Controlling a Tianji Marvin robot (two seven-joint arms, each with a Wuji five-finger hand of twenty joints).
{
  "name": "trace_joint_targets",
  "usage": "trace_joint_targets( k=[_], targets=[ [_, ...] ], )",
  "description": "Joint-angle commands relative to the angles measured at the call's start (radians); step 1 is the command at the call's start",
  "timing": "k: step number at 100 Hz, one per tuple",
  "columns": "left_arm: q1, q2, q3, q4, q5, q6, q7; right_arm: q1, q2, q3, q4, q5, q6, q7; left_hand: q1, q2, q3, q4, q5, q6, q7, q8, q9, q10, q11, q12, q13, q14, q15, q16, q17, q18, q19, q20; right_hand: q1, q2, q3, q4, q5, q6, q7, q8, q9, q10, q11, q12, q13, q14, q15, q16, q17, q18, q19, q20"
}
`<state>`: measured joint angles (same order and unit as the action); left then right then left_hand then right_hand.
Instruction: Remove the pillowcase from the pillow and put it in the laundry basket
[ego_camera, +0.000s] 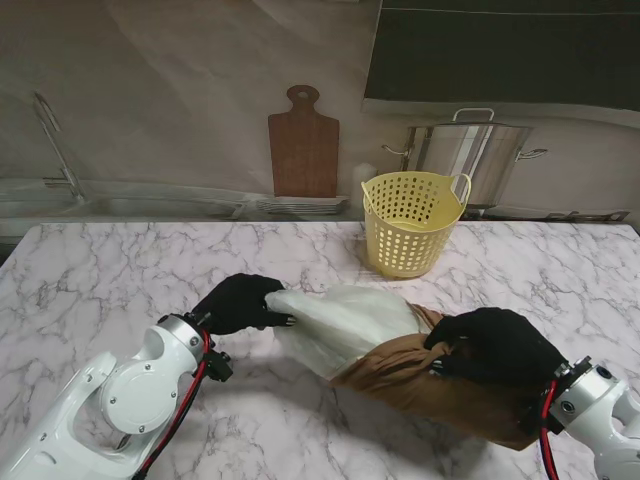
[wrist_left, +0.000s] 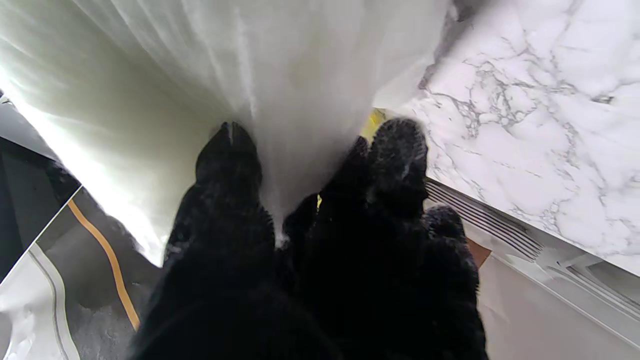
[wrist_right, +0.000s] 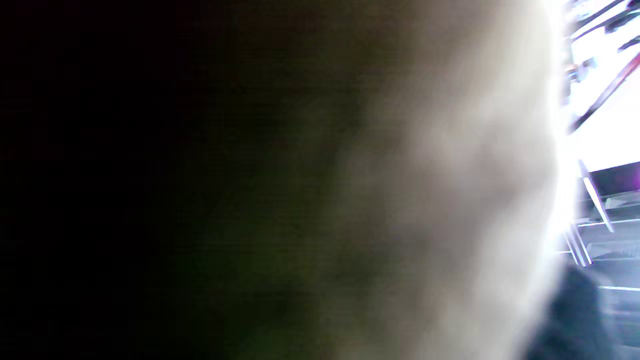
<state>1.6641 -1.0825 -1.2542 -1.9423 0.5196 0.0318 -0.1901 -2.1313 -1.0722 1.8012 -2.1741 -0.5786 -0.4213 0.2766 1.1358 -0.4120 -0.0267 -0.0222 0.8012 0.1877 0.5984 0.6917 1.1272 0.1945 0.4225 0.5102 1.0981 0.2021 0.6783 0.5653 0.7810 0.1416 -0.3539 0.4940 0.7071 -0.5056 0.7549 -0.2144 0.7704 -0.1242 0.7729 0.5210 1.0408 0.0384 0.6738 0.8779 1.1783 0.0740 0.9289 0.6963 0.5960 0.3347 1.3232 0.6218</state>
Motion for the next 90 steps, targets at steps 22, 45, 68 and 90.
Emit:
trace_joint_targets(
  k=[22, 45, 68, 90],
  targets=[
    [0.004, -0.005, 0.015, 0.020, 0.011, -0.034, 0.060, 0.058, 0.037, -0.055, 0.033, 0.067, -0.028, 0.093, 0.151, 0.093, 0.104, 0.026, 0.010, -0.011, -0.015, -0.001, -0.023, 0.026, -0.020, 0.042, -0.048, 0.028, -0.027, 0.009, -0.072, 0.000, 1.701, 0.004, 0.118, 0.108, 0.158, 0.040, 0.104, -0.142, 0.091, 0.110, 0.081, -0.047, 0.147, 0.079, 0.071, -0.045, 0.093, 0.051, -0.007, -0.012, 0.021, -0.005],
    [0.062, -0.015, -0.020, 0.008, 0.000, -0.227, 0.144, 0.130, 0.043, -0.113, 0.066, 0.094, 0.009, 0.112, -0.060, 0.270, 0.008, 0.016, -0.282, -0.033, -0.458, -0.221, -0.673, 0.063, -0.365, -0.283, -0.571, 0.138, -0.440, -0.168, -0.559, 0.153, 1.181, -0.017, 0.123, 0.097, 0.159, 0.045, 0.100, -0.112, 0.080, 0.099, 0.089, -0.037, 0.142, 0.074, 0.089, -0.044, 0.085, 0.046, 0.010, -0.010, 0.028, -0.003],
    [0.089, 0.015, -0.082, -0.011, -0.086, -0.404, 0.008, 0.158, 0.044, -0.131, 0.082, 0.103, 0.028, 0.118, -0.394, 0.214, -0.002, 0.002, -0.569, -0.017, -0.593, -0.358, -1.045, 0.082, -0.463, -0.477, -0.863, 0.177, -0.560, -0.315, -0.674, 0.208, 0.856, -0.153, 0.127, 0.094, 0.159, 0.046, 0.099, -0.101, 0.079, 0.090, 0.090, -0.033, 0.142, 0.069, 0.096, -0.040, 0.078, 0.042, 0.016, -0.007, 0.029, -0.005],
    [0.028, 0.061, -0.069, -0.016, -0.046, -0.426, -0.180, 0.174, 0.046, -0.142, 0.090, 0.109, 0.034, 0.125, -0.466, 0.065, 0.004, -0.005, -0.669, -0.054, -0.650, -0.649, -1.056, 0.049, -0.462, -0.499, -0.989, 0.195, -0.596, -0.383, -0.672, 0.217, 0.670, -0.191, 0.126, 0.094, 0.158, 0.045, 0.099, -0.100, 0.080, 0.086, 0.090, -0.032, 0.142, 0.065, 0.097, -0.040, 0.074, 0.041, 0.017, -0.005, 0.030, -0.006]
  ],
)
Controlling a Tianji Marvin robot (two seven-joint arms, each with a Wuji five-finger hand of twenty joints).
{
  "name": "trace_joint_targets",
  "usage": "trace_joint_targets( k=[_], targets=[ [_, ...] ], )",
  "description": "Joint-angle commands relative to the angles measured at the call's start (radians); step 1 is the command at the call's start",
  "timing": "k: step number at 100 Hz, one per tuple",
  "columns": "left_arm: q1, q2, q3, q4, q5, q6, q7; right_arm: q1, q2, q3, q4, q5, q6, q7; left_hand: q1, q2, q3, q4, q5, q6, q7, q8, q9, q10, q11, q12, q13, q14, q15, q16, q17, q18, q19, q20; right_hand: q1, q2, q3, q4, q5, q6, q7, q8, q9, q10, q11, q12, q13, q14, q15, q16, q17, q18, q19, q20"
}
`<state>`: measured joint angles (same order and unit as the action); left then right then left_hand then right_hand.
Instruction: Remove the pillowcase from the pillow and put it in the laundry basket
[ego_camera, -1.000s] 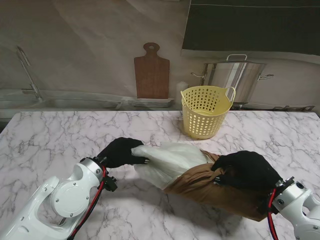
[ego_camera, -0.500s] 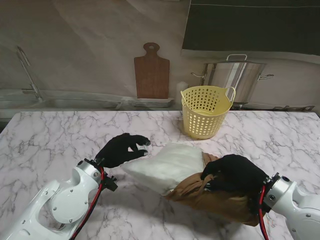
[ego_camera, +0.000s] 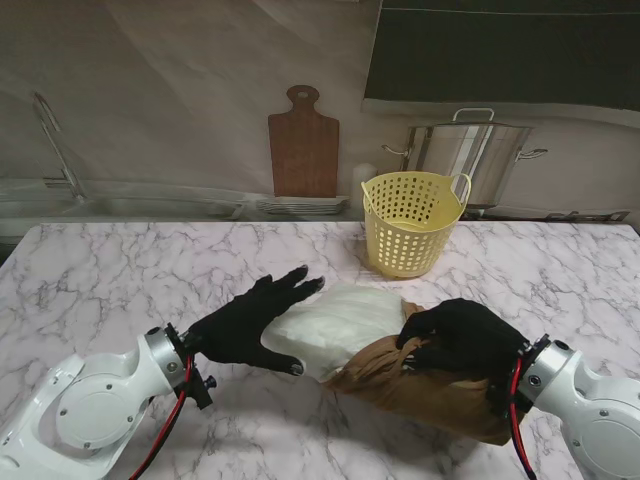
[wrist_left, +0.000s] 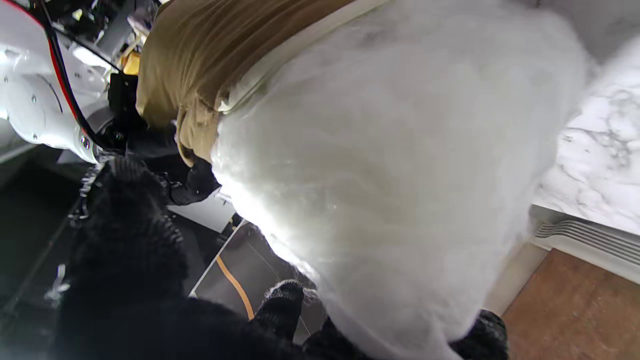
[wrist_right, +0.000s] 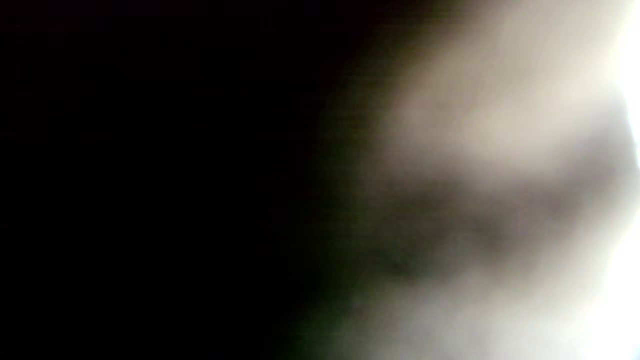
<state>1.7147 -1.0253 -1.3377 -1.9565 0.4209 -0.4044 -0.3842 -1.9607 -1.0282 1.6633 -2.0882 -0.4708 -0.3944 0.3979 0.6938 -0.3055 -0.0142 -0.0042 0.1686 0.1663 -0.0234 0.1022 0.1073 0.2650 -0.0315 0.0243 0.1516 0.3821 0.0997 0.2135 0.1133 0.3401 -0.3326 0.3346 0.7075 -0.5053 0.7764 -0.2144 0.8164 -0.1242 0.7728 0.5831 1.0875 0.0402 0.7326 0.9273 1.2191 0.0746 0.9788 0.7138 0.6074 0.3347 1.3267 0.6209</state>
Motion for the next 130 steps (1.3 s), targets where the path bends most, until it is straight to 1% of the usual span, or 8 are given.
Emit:
trace_joint_targets(
  k=[1, 24, 51, 64, 75, 110, 117, 130],
  targets=[
    [-0.024, 0.004, 0.018, -0.001, 0.067, 0.012, 0.018, 0.004, 0.002, -0.005, 0.004, 0.002, 0.008, 0.004, -0.023, -0.043, -0.008, -0.022, -0.037, -0.032, -0.029, -0.063, -0.036, -0.022, -0.008, -0.013, -0.043, 0.015, -0.018, -0.032, -0.004, 0.021, 0.647, -0.033, 0.126, 0.093, 0.137, 0.045, 0.052, -0.100, 0.081, 0.024, 0.043, -0.034, 0.084, 0.016, 0.057, -0.040, 0.024, 0.023, 0.006, -0.005, 0.026, -0.005],
    [-0.093, -0.002, 0.115, 0.032, 0.294, 0.075, 0.076, 0.020, 0.005, -0.024, 0.009, 0.014, 0.009, 0.017, 0.088, -0.075, 0.011, 0.000, -0.035, 0.008, -0.032, -0.121, -0.037, -0.007, -0.008, -0.013, 0.059, -0.007, 0.038, -0.019, 0.083, -0.049, 0.712, 0.008, 0.128, 0.093, 0.135, 0.045, 0.050, -0.096, 0.083, 0.020, 0.044, -0.032, 0.085, 0.013, 0.059, -0.039, 0.022, 0.022, 0.007, -0.004, 0.026, -0.007],
    [-0.147, -0.021, 0.225, 0.109, 0.242, 0.104, 0.162, 0.046, 0.010, -0.056, 0.022, 0.035, 0.008, 0.032, 0.306, -0.049, 0.027, 0.003, -0.035, -0.076, 0.008, -0.045, 0.218, -0.067, 0.047, 0.053, 0.446, -0.187, 0.133, 0.079, 0.233, -0.216, 1.149, 0.100, 0.128, 0.097, 0.133, 0.045, 0.049, -0.099, 0.084, 0.017, 0.042, -0.032, 0.087, 0.012, 0.060, -0.039, 0.021, 0.022, 0.009, -0.004, 0.026, -0.009],
    [-0.165, -0.033, 0.272, 0.145, 0.162, 0.127, 0.197, 0.054, 0.010, -0.066, 0.028, 0.051, 0.002, 0.034, 0.481, 0.068, 0.016, 0.005, 0.288, -0.146, 0.164, 0.152, 0.663, -0.149, 0.197, 0.144, 0.721, -0.255, 0.249, 0.165, 0.412, -0.260, 1.369, 0.159, 0.125, 0.105, 0.128, 0.043, 0.045, -0.108, 0.084, 0.020, 0.033, -0.037, 0.087, 0.013, 0.052, -0.040, 0.017, 0.022, 0.000, -0.005, 0.022, -0.011],
    [-0.160, -0.056, 0.306, 0.169, 0.094, 0.146, 0.275, 0.055, 0.009, -0.071, 0.034, 0.052, -0.005, 0.025, 0.596, 0.059, 0.080, -0.002, 0.655, -0.073, 0.494, 0.418, 0.975, -0.134, 0.288, 0.301, 0.914, -0.256, 0.406, 0.254, 0.591, -0.258, 1.594, 0.195, 0.122, 0.113, 0.121, 0.043, 0.036, -0.117, 0.079, 0.018, 0.024, -0.044, 0.085, 0.013, 0.034, -0.039, 0.009, 0.021, -0.013, -0.005, 0.018, -0.012],
    [-0.117, -0.043, 0.261, 0.081, 0.141, 0.292, 0.203, 0.007, -0.008, -0.046, 0.039, -0.004, -0.033, -0.062, 0.562, -0.048, 0.204, 0.045, 0.694, -0.022, 0.661, 0.522, 1.070, -0.050, 0.427, 0.426, 1.017, -0.245, 0.543, 0.275, 0.721, -0.293, 1.717, 0.135, 0.056, 0.142, -0.088, 0.076, -0.214, -0.082, 0.014, -0.254, -0.163, -0.044, -0.191, -0.193, -0.188, -0.017, -0.430, -0.085, -0.183, 0.024, -0.153, -0.028],
    [-0.111, -0.041, 0.257, 0.070, 0.134, 0.312, 0.187, -0.011, -0.009, -0.034, 0.030, -0.017, -0.040, -0.066, 0.547, -0.060, 0.238, 0.042, 0.698, -0.018, 0.658, 0.530, 1.072, -0.047, 0.432, 0.430, 1.016, -0.242, 0.555, 0.270, 0.722, -0.290, 1.717, 0.122, -0.068, 0.163, -0.141, 0.105, -0.242, -0.042, -0.218, -0.171, -0.316, -0.024, -0.279, -0.386, -0.315, -0.005, -0.581, -0.142, -0.254, 0.024, -0.232, -0.021],
    [-0.102, -0.039, 0.252, 0.060, 0.111, 0.340, 0.171, -0.056, -0.020, -0.008, 0.015, -0.054, -0.073, -0.122, 0.550, -0.065, 0.246, 0.041, 0.700, -0.009, 0.663, 0.538, 1.076, -0.038, 0.437, 0.431, 1.020, -0.238, 0.562, 0.270, 0.722, -0.288, 1.717, 0.120, -0.245, 0.144, -0.224, 0.144, -0.318, 0.027, -0.401, -0.113, -0.460, 0.003, -0.369, -0.483, -0.463, 0.018, -0.719, -0.232, -0.330, 0.031, -0.323, -0.037]
  ],
)
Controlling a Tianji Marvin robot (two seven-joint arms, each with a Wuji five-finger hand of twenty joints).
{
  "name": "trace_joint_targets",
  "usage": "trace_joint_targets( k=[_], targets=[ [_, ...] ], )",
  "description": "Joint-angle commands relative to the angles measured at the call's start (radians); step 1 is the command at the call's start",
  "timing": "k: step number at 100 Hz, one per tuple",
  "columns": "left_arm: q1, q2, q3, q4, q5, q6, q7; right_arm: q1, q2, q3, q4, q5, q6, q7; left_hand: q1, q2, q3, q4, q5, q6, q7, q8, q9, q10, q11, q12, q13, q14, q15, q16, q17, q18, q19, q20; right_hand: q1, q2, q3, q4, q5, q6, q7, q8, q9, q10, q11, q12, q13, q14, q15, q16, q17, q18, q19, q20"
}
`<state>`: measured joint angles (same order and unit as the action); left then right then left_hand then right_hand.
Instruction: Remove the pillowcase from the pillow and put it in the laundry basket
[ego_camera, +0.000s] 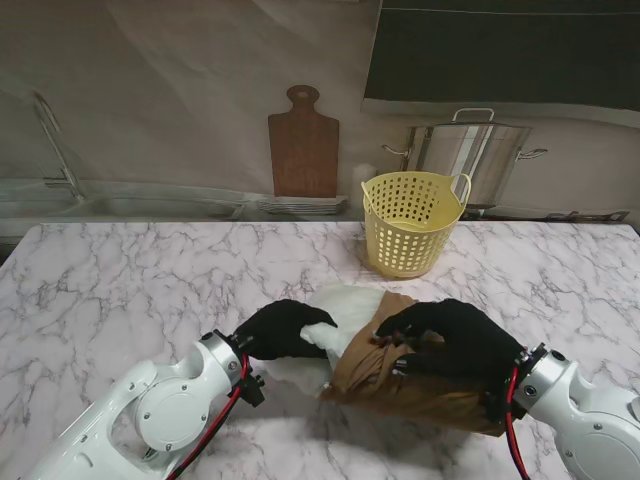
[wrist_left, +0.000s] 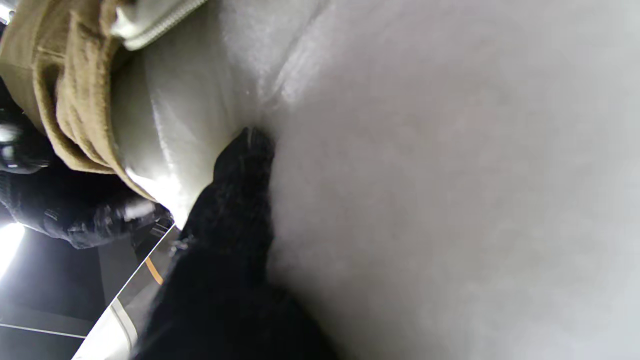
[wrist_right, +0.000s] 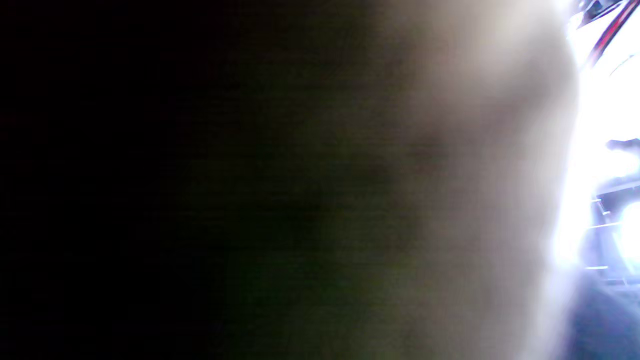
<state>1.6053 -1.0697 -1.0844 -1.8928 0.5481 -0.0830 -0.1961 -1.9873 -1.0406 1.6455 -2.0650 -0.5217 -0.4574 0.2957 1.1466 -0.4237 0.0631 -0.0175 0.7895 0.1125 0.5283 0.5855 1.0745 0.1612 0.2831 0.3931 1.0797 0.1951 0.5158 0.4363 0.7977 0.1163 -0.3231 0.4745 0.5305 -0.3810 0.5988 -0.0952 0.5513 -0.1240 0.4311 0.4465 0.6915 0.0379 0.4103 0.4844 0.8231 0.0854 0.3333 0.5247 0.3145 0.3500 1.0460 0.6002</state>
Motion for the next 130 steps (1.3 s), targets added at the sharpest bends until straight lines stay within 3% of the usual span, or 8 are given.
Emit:
trace_joint_targets(
  k=[1, 34, 45, 55, 65, 72, 89, 130],
  targets=[
    [0.007, 0.005, -0.001, -0.005, -0.017, 0.021, -0.016, -0.034, -0.008, 0.012, -0.009, -0.006, -0.011, -0.025, 0.097, 0.053, 0.169, 0.054, 0.079, 0.046, 0.112, 0.056, 0.109, 0.067, 0.123, 0.063, 0.092, -0.049, 0.147, 0.047, 0.037, -0.062, 1.708, -0.020, -0.080, 0.017, -0.055, 0.025, -0.063, 0.035, -0.072, 0.022, -0.079, 0.012, -0.056, -0.051, -0.080, 0.012, -0.087, -0.055, -0.043, 0.016, -0.053, -0.018],
    [0.019, 0.008, -0.010, -0.043, -0.065, 0.083, -0.058, -0.243, -0.064, 0.119, -0.078, -0.301, -0.025, -0.334, 0.095, 0.046, 0.190, 0.053, 0.077, 0.060, 0.111, 0.071, 0.105, 0.076, 0.134, 0.067, 0.084, -0.044, 0.165, 0.048, 0.021, -0.049, 1.705, -0.023, -0.270, -0.073, -0.073, 0.005, -0.285, 0.155, -0.285, -0.054, -0.279, 0.069, -0.156, -0.209, -0.211, 0.065, -0.178, -0.172, -0.110, 0.037, -0.175, -0.037],
    [0.016, 0.007, -0.006, -0.048, -0.072, 0.096, -0.057, -0.323, -0.071, 0.162, -0.114, -0.422, 0.036, -0.386, 0.094, 0.042, 0.198, 0.053, 0.080, 0.065, 0.110, 0.075, 0.107, 0.083, 0.141, 0.070, 0.084, -0.039, 0.177, 0.050, 0.022, -0.043, 1.714, -0.020, -0.243, -0.145, -0.014, 0.005, -0.292, 0.162, -0.196, 0.057, -0.294, 0.062, -0.096, -0.184, -0.161, 0.053, -0.137, -0.145, -0.071, 0.037, -0.148, -0.003],
    [0.013, 0.008, -0.006, -0.056, -0.080, 0.106, -0.064, -0.357, -0.070, 0.182, -0.126, -0.466, 0.080, -0.380, 0.093, 0.040, 0.202, 0.053, 0.080, 0.066, 0.109, 0.077, 0.107, 0.084, 0.144, 0.071, 0.084, -0.037, 0.183, 0.050, 0.023, -0.045, 1.718, -0.020, -0.127, -0.173, -0.037, 0.024, -0.284, 0.130, -0.161, 0.147, -0.232, 0.032, -0.007, -0.107, -0.070, 0.025, -0.065, -0.077, -0.027, 0.028, -0.101, 0.021],
    [0.009, 0.009, -0.008, -0.062, -0.072, 0.116, -0.068, -0.353, -0.071, 0.178, -0.116, -0.463, 0.098, -0.386, 0.092, 0.040, 0.205, 0.052, 0.080, 0.065, 0.109, 0.080, 0.106, 0.085, 0.146, 0.072, 0.082, -0.038, 0.187, 0.050, 0.023, -0.045, 1.721, -0.020, 0.155, -0.103, -0.083, 0.062, -0.115, 0.004, -0.058, 0.230, 0.026, -0.077, 0.139, 0.012, 0.099, -0.031, 0.062, 0.025, 0.040, 0.017, -0.032, 0.042],
    [0.012, 0.008, -0.013, -0.066, -0.073, 0.115, -0.067, -0.340, -0.073, 0.169, -0.103, -0.450, 0.102, -0.401, 0.093, 0.039, 0.208, 0.052, 0.080, 0.066, 0.109, 0.082, 0.106, 0.087, 0.148, 0.073, 0.082, -0.036, 0.191, 0.050, 0.022, -0.043, 1.722, -0.020, 0.294, -0.100, 0.092, -0.024, 0.040, -0.098, 0.218, 0.132, 0.287, -0.095, 0.156, 0.235, 0.237, -0.059, 0.185, 0.105, 0.103, 0.011, 0.034, 0.038],
    [0.019, 0.013, -0.034, -0.073, -0.058, 0.111, -0.086, -0.328, -0.080, 0.187, -0.094, -0.424, 0.095, -0.428, 0.090, 0.040, 0.212, 0.052, 0.078, 0.061, 0.108, 0.086, 0.102, 0.085, 0.151, 0.076, 0.077, -0.036, 0.195, 0.050, 0.020, -0.045, 1.722, -0.021, 0.315, -0.036, 0.280, -0.073, 0.267, -0.147, 0.422, 0.106, 0.402, -0.074, 0.354, 0.353, 0.366, -0.068, 0.440, 0.209, 0.172, 0.003, 0.124, 0.026],
    [0.073, 0.017, -0.128, -0.078, -0.046, 0.087, -0.103, -0.396, -0.109, 0.302, -0.111, -0.335, 0.081, -0.458, 0.089, 0.036, 0.221, 0.049, 0.080, 0.056, 0.107, 0.094, 0.103, 0.088, 0.151, 0.081, 0.074, -0.032, 0.203, 0.050, 0.016, -0.041, 1.727, -0.021, 0.331, -0.010, 0.355, -0.085, 0.290, -0.059, 0.464, 0.279, 0.423, -0.019, 0.433, 0.528, 0.421, -0.069, 0.703, 0.258, 0.255, 0.017, 0.184, -0.010]
  ],
)
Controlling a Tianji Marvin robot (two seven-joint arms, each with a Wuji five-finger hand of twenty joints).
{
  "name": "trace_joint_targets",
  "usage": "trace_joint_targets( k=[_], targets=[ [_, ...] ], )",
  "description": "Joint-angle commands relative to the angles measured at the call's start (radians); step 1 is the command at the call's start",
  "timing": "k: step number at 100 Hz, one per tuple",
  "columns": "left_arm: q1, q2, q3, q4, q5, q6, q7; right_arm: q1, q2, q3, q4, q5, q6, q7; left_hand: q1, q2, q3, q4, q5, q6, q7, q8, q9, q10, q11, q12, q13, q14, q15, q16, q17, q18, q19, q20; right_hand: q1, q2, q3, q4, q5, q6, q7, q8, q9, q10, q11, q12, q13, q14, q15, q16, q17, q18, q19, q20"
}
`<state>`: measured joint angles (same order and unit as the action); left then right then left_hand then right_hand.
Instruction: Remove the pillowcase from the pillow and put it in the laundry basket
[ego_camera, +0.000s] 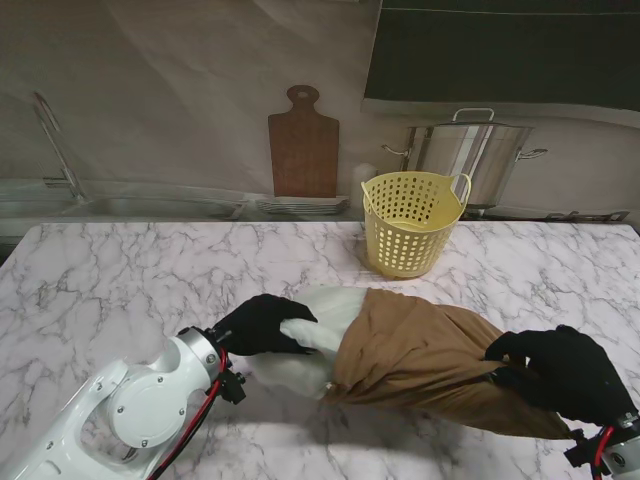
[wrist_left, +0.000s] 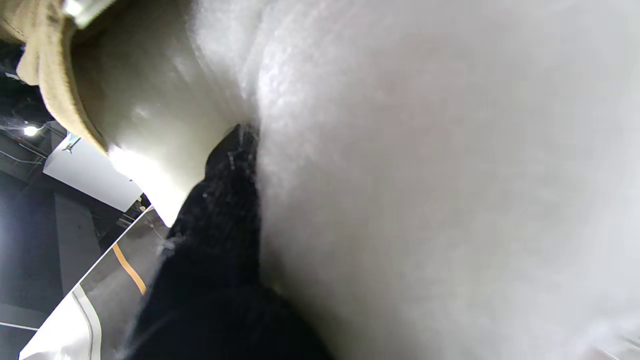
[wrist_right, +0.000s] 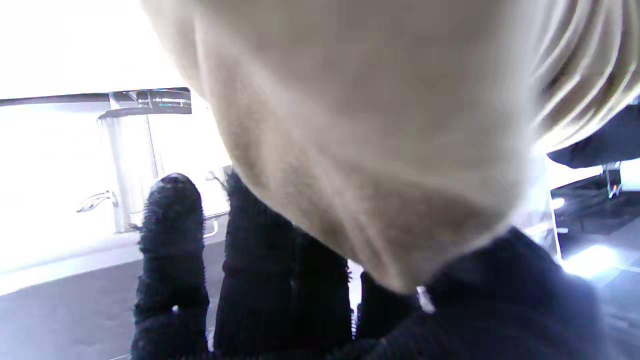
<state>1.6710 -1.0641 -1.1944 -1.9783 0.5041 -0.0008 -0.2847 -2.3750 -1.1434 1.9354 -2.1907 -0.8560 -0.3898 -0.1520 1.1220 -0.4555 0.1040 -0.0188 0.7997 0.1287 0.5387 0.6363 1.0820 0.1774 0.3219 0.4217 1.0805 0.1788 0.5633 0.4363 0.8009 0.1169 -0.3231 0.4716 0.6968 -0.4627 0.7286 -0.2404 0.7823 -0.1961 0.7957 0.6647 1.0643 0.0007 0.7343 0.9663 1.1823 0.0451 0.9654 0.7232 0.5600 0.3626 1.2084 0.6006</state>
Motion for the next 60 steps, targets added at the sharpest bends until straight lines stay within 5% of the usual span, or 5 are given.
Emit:
trace_joint_targets(
  k=[1, 23, 60],
  targets=[
    [0.008, 0.011, -0.019, 0.007, -0.004, 0.004, -0.014, -0.008, -0.006, 0.013, 0.015, 0.001, 0.014, -0.012, 0.114, 0.068, 0.181, 0.050, 0.070, 0.041, 0.097, 0.043, 0.095, 0.072, 0.112, 0.053, 0.073, -0.015, 0.156, 0.050, 0.013, -0.042, 1.727, -0.019, 0.164, 0.073, 0.225, 0.060, 0.058, 0.014, 0.100, 0.062, 0.051, 0.017, 0.111, 0.048, 0.063, -0.030, 0.074, 0.060, 0.011, 0.005, 0.021, -0.011],
    [0.019, 0.011, -0.049, 0.004, -0.009, -0.010, -0.015, -0.020, -0.017, 0.043, 0.018, 0.019, 0.017, -0.038, 0.114, 0.067, 0.185, 0.049, 0.070, 0.039, 0.096, 0.047, 0.096, 0.072, 0.113, 0.056, 0.072, -0.014, 0.160, 0.050, 0.012, -0.041, 1.729, -0.019, 0.160, 0.081, 0.241, 0.058, 0.056, 0.025, 0.109, 0.099, 0.048, 0.025, 0.140, 0.075, 0.073, -0.048, 0.106, 0.079, 0.030, 0.008, 0.013, -0.035],
    [0.061, 0.011, -0.133, -0.009, -0.023, -0.036, -0.018, -0.046, -0.054, 0.089, 0.063, 0.046, 0.032, -0.191, 0.114, 0.066, 0.188, 0.047, 0.071, 0.038, 0.095, 0.050, 0.095, 0.074, 0.113, 0.062, 0.070, -0.011, 0.165, 0.052, 0.010, -0.038, 1.734, -0.019, 0.161, 0.076, 0.250, 0.055, 0.051, 0.034, 0.111, 0.119, 0.042, 0.033, 0.153, 0.084, 0.072, -0.042, 0.119, 0.094, 0.034, 0.013, 0.010, -0.049]
  ],
)
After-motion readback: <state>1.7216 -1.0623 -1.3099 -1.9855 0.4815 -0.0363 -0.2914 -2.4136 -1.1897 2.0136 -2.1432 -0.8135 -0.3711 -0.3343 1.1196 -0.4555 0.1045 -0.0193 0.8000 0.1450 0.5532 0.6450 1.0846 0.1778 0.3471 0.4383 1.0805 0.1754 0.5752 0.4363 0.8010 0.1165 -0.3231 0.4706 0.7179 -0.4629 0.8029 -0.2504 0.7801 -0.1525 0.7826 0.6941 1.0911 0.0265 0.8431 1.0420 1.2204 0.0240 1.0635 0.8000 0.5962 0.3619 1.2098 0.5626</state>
